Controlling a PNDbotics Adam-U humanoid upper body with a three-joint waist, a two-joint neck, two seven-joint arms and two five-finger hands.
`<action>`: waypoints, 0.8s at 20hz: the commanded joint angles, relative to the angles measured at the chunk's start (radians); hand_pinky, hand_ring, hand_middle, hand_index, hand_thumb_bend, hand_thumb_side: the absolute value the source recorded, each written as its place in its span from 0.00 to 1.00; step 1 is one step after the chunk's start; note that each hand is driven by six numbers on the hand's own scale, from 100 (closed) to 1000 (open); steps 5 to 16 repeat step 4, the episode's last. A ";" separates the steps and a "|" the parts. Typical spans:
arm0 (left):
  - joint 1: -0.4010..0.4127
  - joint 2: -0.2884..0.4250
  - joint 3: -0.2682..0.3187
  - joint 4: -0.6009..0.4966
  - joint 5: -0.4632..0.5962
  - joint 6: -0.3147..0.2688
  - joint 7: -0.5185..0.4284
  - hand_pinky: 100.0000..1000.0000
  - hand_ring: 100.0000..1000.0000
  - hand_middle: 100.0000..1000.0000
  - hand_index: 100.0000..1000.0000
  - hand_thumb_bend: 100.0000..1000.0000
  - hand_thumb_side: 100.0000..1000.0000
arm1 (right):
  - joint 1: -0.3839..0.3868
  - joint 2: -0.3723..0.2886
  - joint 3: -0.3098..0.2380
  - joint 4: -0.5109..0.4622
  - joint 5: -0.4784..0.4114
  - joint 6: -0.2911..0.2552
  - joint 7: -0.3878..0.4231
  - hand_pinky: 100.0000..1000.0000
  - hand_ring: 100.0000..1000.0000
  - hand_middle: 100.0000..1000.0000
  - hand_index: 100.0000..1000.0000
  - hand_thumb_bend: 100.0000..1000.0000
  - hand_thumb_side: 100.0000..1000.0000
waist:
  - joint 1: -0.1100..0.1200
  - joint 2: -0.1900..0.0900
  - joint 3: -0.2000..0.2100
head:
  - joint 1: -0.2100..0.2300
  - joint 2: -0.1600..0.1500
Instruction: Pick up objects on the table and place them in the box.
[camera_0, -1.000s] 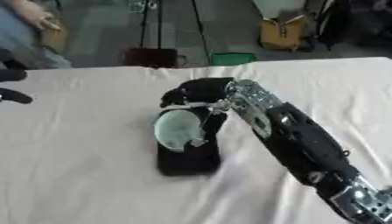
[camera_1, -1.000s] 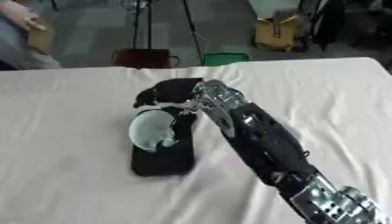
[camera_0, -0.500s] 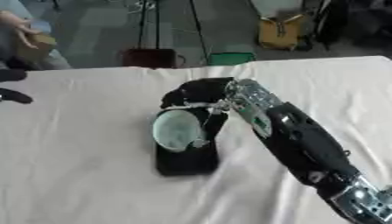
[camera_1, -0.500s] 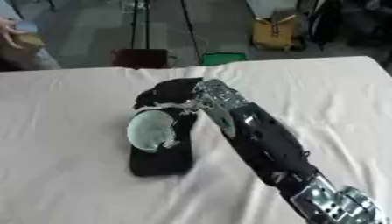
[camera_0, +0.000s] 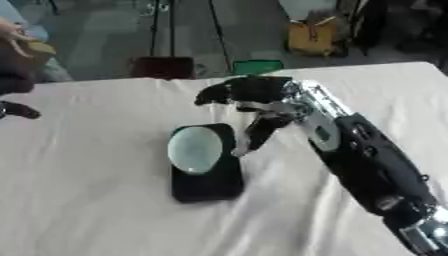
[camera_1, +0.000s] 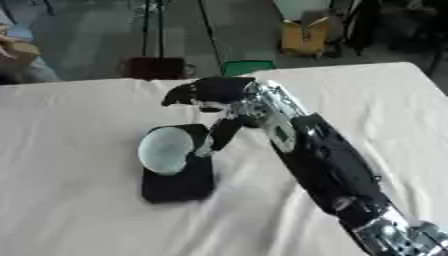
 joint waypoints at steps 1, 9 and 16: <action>-0.002 0.028 0.014 -0.015 -0.005 -0.003 0.007 0.59 0.76 0.81 0.89 0.08 0.93 | 0.003 -0.063 -0.027 -0.058 -0.056 0.036 0.012 0.90 0.89 0.95 1.00 0.64 0.60 | 0.001 -0.019 -0.003 | 0.018 -0.013; 0.003 0.031 0.018 -0.012 -0.009 -0.004 0.012 0.59 0.76 0.81 0.89 0.08 0.94 | 0.030 -0.091 -0.044 -0.066 -0.078 0.063 0.016 0.90 0.89 0.95 1.00 0.64 0.60 | 0.002 -0.017 -0.012 | 0.040 -0.016; 0.003 0.031 0.018 -0.012 -0.009 -0.004 0.012 0.59 0.76 0.81 0.89 0.08 0.94 | 0.030 -0.091 -0.044 -0.066 -0.078 0.063 0.016 0.90 0.89 0.95 1.00 0.64 0.60 | 0.002 -0.017 -0.012 | 0.040 -0.016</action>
